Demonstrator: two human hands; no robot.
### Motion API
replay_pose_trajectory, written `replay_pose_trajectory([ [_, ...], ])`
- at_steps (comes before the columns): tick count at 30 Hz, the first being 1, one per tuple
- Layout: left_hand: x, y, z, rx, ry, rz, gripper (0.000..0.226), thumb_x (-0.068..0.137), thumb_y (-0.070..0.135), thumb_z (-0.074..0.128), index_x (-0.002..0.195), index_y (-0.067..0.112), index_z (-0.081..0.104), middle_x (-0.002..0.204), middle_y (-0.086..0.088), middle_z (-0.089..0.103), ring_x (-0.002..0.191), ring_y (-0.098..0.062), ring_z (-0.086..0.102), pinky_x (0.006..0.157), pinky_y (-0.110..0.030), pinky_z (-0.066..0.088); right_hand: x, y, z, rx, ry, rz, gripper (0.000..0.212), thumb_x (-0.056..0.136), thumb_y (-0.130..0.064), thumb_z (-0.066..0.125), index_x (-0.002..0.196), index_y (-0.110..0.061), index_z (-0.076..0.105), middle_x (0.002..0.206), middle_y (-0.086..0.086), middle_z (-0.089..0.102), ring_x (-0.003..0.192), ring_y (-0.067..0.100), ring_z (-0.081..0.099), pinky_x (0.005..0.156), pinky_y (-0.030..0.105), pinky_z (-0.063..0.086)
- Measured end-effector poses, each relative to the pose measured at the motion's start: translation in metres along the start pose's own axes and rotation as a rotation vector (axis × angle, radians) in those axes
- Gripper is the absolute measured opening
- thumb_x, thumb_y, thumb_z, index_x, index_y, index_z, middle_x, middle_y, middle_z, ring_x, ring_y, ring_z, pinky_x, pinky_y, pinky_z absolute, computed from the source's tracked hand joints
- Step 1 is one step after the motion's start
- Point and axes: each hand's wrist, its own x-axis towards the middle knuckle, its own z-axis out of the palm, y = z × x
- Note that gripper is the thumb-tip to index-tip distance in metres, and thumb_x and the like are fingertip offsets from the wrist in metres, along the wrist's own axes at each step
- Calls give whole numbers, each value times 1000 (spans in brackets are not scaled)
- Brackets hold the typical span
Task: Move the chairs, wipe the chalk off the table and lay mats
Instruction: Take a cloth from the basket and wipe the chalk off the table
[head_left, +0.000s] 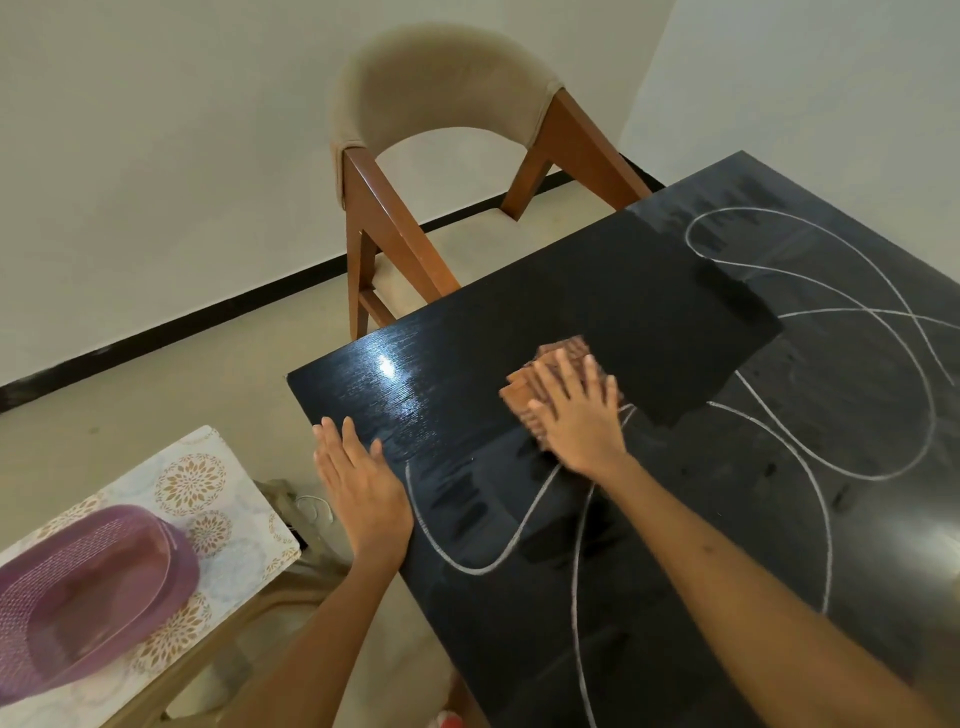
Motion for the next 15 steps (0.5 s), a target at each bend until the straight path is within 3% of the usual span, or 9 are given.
replay_pose_trajectory([
  [2, 0, 0, 0, 2, -3, 0, 47, 103, 23, 28, 145, 1, 27, 156, -17, 18, 147, -27, 10, 120, -44, 10, -26, -26, 8, -15, 7, -115, 58, 99, -55, 14, 152, -39, -1, 160, -6, -14, 148, 34, -9, 118, 56, -4],
  [7, 0, 1, -1, 19, 6, 9, 46, 103, 19, 30, 144, -2, 28, 155, -19, 19, 147, -29, 10, 120, -44, 9, -75, -58, 27, -19, 72, -287, 55, 98, -52, 26, 150, -34, 26, 161, -1, 18, 147, 36, 13, 117, 58, 10],
  [10, 0, 2, -2, 9, 3, 2, 46, 103, 18, 31, 144, -1, 28, 156, -19, 19, 147, -29, 9, 120, -44, 8, -74, -46, 25, -35, 61, -324, 53, 100, -50, 24, 151, -37, 22, 162, -2, 16, 148, 33, 10, 118, 56, 10],
  [12, 1, 1, -2, 14, 4, -2, 46, 103, 19, 31, 144, -1, 28, 156, -18, 19, 147, -29, 10, 120, -43, 8, -62, -28, 21, -57, 47, -264, 54, 100, -50, 19, 152, -39, 13, 163, -5, 6, 149, 32, 1, 119, 55, 5],
  [15, 1, 0, -1, 5, 7, -17, 46, 103, 21, 30, 145, 1, 28, 156, -16, 18, 147, -27, 8, 120, -41, 6, -35, 18, 11, -43, 36, -22, 53, 102, -48, 21, 152, -40, 5, 163, -7, -5, 149, 30, -6, 119, 53, 1],
])
